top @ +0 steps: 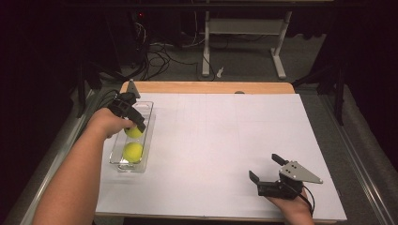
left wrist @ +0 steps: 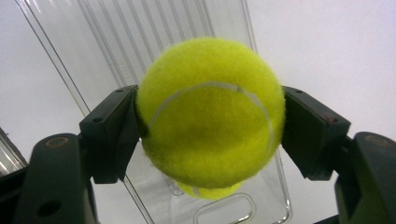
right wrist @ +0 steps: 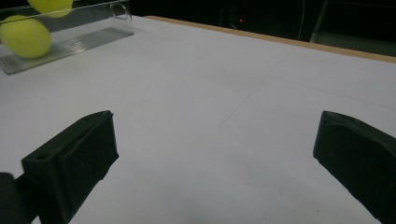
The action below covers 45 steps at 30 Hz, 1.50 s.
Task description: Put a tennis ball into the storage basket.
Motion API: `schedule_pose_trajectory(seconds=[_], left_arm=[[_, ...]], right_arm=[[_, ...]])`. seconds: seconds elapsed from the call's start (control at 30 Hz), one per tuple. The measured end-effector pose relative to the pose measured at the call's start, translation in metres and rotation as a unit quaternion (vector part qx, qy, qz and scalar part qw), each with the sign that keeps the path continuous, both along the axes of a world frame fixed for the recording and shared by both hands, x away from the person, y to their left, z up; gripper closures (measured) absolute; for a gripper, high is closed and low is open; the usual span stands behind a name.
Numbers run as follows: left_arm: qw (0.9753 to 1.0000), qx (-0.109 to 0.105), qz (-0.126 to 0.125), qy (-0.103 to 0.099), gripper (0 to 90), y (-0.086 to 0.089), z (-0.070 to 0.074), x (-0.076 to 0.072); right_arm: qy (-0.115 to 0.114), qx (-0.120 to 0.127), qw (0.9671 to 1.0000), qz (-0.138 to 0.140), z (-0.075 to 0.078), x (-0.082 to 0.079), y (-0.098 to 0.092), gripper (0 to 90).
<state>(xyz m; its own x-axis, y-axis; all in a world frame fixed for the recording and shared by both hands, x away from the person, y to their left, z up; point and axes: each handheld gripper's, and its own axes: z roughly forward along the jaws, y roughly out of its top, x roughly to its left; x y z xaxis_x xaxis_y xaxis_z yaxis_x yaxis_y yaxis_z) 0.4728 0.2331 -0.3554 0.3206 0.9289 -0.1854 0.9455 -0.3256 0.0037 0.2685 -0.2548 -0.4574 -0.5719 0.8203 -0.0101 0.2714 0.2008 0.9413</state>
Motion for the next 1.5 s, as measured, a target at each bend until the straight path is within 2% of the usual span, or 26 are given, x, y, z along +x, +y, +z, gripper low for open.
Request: schedule_pose_trajectory(seconds=[0.5,0.8,1.1,1.17,1.27,1.3,1.5], left_arm=[[0.9998,0.018,0.002,-0.002,26.5,0.000,-0.008,0.002],[0.9997,0.019,0.010,-0.007,26.4,0.001,-0.009,0.001],[0.9999,0.014,0.006,-0.008,26.4,0.000,-0.007,0.001],[0.9999,0.003,0.003,-0.016,21.5,0.000,-0.004,0.001],[0.9995,-0.009,0.001,-0.030,5.3,-0.002,0.002,-0.002],[0.9995,-0.013,-0.002,-0.029,0.9,-0.002,0.003,-0.002],[0.9997,-0.007,-0.008,-0.024,0.7,-0.005,0.005,-0.005]], right_arm=[[0.000,-0.001,1.0000,0.001,0.000,0.000,0.001,0.4],[-0.001,0.002,1.0000,0.003,0.000,-0.001,0.001,0.4],[-0.002,0.002,1.0000,0.003,0.000,-0.001,0.001,0.4],[0.000,0.002,1.0000,0.003,0.000,-0.001,0.001,0.4],[-0.002,0.003,1.0000,0.003,0.000,-0.001,0.001,0.4],[-0.002,0.002,1.0000,0.003,0.000,-0.001,0.001,0.4],[-0.002,0.001,1.0000,0.004,0.000,-0.001,0.002,0.4]])
